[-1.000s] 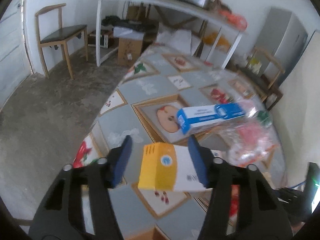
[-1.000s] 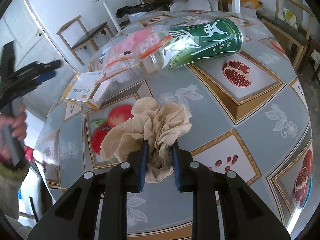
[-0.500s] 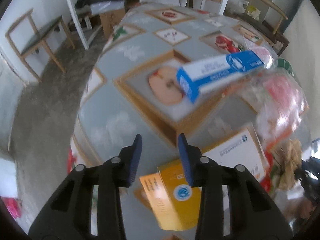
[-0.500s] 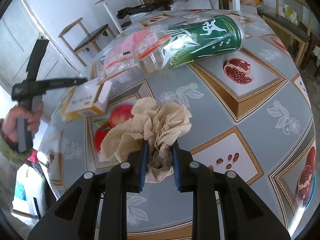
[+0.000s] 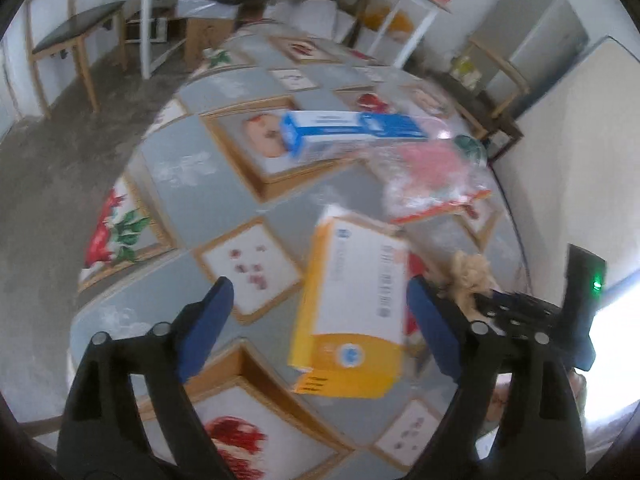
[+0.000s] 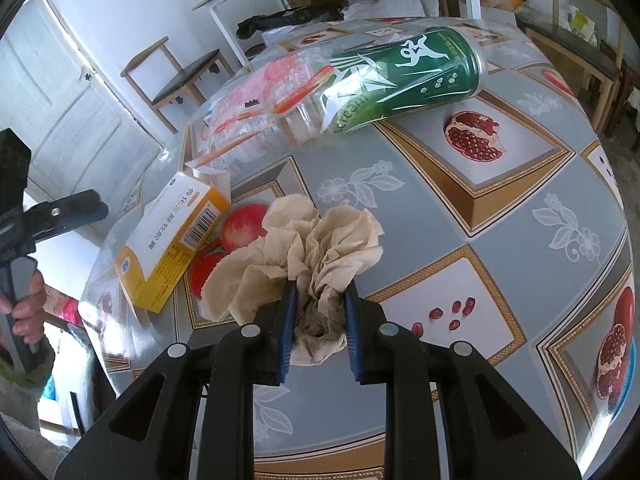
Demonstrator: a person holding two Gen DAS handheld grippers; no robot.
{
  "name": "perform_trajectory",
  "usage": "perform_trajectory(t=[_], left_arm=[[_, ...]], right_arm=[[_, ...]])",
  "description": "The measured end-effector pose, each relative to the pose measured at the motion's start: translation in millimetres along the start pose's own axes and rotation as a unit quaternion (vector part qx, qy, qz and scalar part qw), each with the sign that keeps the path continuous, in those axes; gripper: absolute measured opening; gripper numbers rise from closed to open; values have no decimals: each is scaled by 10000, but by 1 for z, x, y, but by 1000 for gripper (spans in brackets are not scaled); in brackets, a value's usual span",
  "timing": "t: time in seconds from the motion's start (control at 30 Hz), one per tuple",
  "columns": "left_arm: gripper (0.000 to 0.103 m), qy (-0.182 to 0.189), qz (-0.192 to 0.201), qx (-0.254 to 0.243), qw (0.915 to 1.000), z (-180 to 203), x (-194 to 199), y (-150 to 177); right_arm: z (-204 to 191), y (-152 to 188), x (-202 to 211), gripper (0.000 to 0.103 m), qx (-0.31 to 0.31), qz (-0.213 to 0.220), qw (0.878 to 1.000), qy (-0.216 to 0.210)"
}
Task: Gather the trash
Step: 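Grasp the crumpled tan paper with the right tool while the left tool grasps the orange medicine box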
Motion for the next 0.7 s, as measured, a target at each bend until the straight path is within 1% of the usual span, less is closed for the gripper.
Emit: perform_trajectory(t=[0.07, 0.17, 0.2, 0.27, 0.33, 0.4, 0.5, 0.53, 0.57, 0.6, 0.7], left_arm=[[90, -53, -87, -184, 9998, 13, -5, 2], [90, -389, -290, -633, 9968, 33, -21, 10], [90, -579, -363, -819, 9943, 40, -28, 12], [90, -866, -372, -1130, 9891, 50, -36, 15], [90, -1062, -350, -1336, 9847, 56, -38, 20], [90, -1168, -347, -1401, 9826, 57, -41, 23], [88, -1250, -371, -1312, 9828, 57, -41, 29], [78, -1243, -393, -1262, 9834, 57, -43, 30], [71, -1233, -444, -1206, 9840, 57, -45, 31], [70, -1219, -530, -1101, 9850, 55, -45, 33], [70, -1199, -601, -846, 9874, 53, -40, 40]], right_arm=[[0, 0, 0, 23, 3, 3, 10000, 1], [0, 0, 0, 23, -8, -1, 10000, -12], [0, 0, 0, 23, -11, -6, 10000, -14], [0, 0, 0, 23, 0, -15, 10000, -8], [0, 0, 0, 23, 12, -26, 10000, -7], [0, -1, 0, 23, 19, -28, 10000, -11], [0, -1, -1, 23, 16, -22, 10000, -16], [0, -1, 0, 23, 13, -22, 10000, -14], [0, -1, -1, 23, 10, -21, 10000, -16], [0, 0, 0, 23, 11, -23, 10000, -11], [0, 0, 0, 23, 26, -29, 10000, -4]])
Point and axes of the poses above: each gripper's, at about its wrist camera, not at the fingertips, and x roughly against the way its jaws point, z to its right, y to its underside, the point moved 2 cm from there along -x, roughly the way its jaws point, and after that the axes turned 11 degrees about -y, right-handed, at the moved point
